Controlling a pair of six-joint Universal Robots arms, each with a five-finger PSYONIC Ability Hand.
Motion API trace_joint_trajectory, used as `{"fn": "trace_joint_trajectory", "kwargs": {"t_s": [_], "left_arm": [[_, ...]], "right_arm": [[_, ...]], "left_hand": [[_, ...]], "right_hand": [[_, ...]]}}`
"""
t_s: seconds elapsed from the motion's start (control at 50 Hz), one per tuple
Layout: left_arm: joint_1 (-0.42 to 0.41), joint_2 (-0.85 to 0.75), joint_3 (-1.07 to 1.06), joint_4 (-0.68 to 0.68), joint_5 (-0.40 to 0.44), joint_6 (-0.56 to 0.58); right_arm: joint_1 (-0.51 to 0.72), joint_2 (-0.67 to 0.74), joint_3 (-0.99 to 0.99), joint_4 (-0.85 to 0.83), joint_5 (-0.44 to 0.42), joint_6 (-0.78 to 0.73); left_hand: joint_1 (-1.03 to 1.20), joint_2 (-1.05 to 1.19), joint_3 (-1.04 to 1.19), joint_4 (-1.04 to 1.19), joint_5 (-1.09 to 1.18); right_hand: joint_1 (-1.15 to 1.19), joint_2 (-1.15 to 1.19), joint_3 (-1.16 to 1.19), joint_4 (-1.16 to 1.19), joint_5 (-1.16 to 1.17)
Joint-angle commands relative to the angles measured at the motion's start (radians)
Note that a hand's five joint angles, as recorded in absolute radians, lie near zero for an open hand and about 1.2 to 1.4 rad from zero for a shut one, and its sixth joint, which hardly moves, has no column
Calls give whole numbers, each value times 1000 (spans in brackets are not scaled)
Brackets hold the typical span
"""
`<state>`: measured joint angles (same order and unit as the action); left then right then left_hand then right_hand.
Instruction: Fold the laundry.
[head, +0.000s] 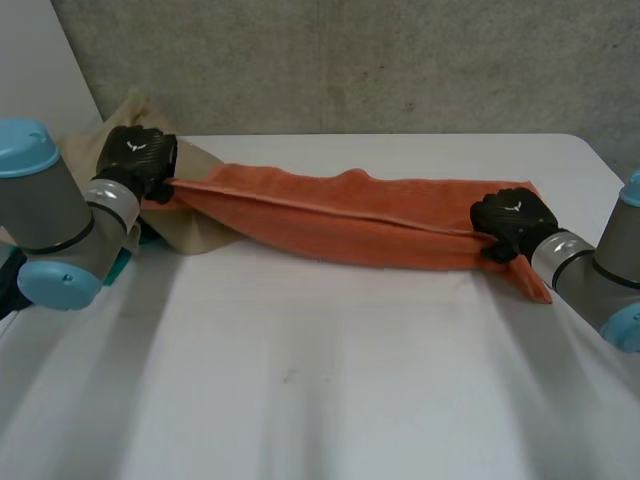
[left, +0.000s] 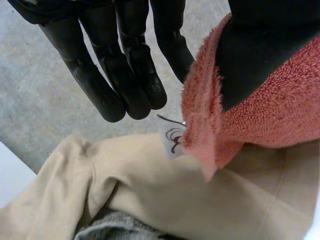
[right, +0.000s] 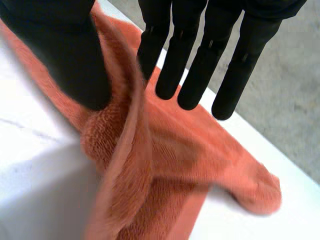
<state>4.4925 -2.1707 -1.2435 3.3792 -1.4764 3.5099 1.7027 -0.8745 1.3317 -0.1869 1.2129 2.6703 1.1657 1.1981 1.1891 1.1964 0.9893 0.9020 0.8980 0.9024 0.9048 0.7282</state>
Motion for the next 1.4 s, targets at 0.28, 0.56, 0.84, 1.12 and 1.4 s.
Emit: {"fn": "trace_joint_trajectory", "kwargs": {"t_s": [0.28,0.56,0.84,1.12,1.4], "left_arm": [[30,78,-65,-30,28,4],[27,109,-80,-90,38,4],[19,112,-103,-145,36,17],[56,293,-316,-647,36,323],[-29,155,-209,-577,12,426]], "right_arm": [[-106,72,-220,492,145,319],[-109,57,-192,500,103,295],[-92,72,-172,392,97,198],[-277,-311,99,883,73,-606],[-212,-213,54,664,100,-540]], "left_hand": [[231,198,207,200,232],[231,198,207,200,232],[231,198,207,200,232],[231,198,207,200,232],[231,198,207,200,232]], "right_hand": [[-114,-110,-115,-117,-115],[-108,-104,-108,-111,-109],[494,498,494,491,494],[494,498,494,491,494],[494,498,494,491,494]]}}
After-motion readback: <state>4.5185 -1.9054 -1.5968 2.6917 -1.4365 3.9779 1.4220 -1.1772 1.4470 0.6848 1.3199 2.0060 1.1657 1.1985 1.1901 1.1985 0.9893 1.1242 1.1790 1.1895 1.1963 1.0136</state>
